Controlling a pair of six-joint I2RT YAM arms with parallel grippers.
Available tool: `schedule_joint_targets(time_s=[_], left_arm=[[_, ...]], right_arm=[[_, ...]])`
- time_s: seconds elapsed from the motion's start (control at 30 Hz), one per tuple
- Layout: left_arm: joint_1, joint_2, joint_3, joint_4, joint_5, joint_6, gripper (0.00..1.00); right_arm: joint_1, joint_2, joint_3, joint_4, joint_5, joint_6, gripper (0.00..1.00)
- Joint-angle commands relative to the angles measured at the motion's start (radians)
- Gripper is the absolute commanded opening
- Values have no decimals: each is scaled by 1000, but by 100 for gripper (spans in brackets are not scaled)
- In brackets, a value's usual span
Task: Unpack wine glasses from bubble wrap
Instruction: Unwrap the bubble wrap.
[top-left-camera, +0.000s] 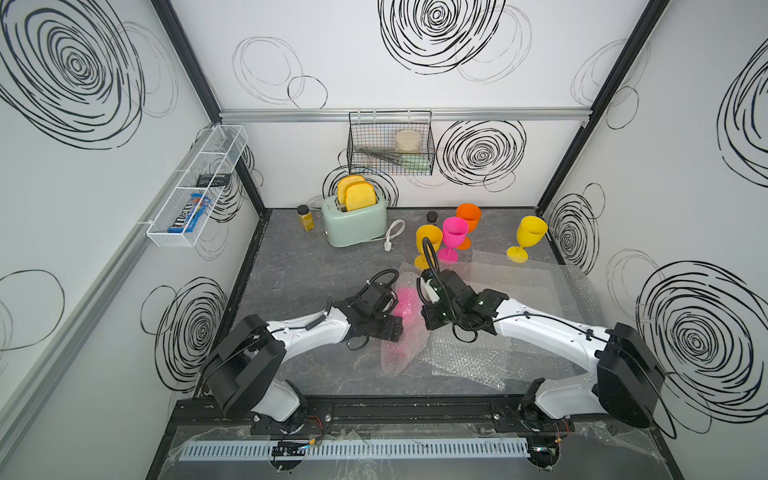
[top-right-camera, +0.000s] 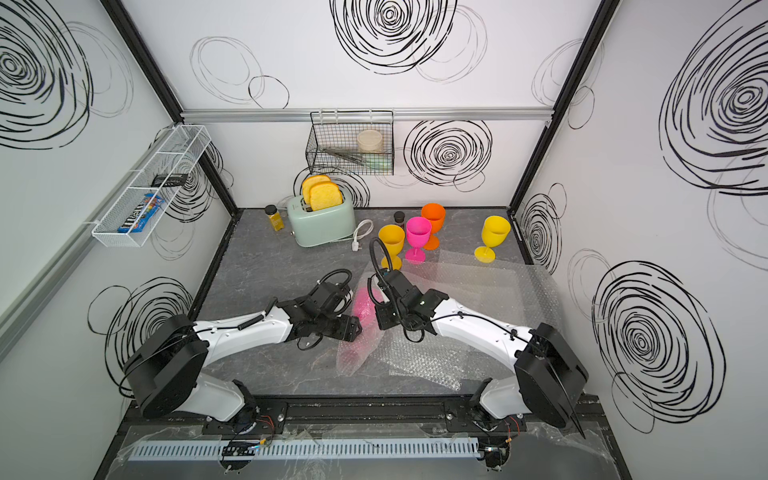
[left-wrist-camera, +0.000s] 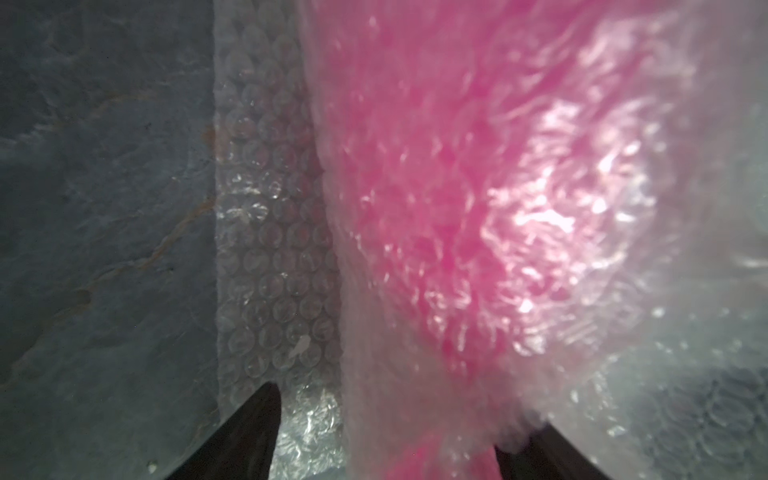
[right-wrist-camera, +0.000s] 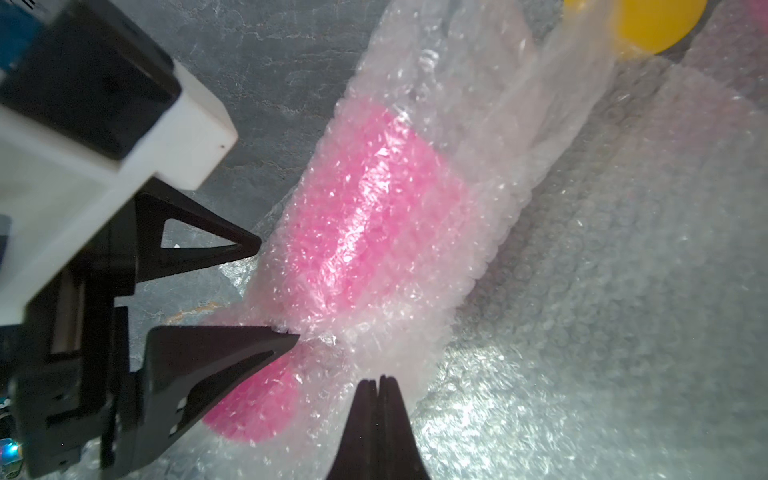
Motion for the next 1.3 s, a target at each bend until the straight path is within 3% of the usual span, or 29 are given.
schedule_joint_targets(time_s=[0.0,0.43,0.6,0.73,0.8,1.1,1.27], left_arm=[[16,-17,-28,-26,-10,-1,82],[114,-127,-33,-67,30,14,82],[191,-172,-65,-104,30,50,82],[243,-203,-75,-139,22,80,83],[270,-221,-66,-161,15,89,83],[323,-310,79,-297,-35,149,83],[343,-359,188,-334,14,133,83]], right_arm=[[-12,-50,-25,26,15,38,0],[-12,-75,-88,76,-13,59,4],[-23,-102,-122,64,2,79,15],[-38,-139,-144,48,16,90,32],[-48,-162,-150,39,20,92,32],[-77,-240,-134,1,48,71,36],[-78,-268,-126,17,33,49,41]])
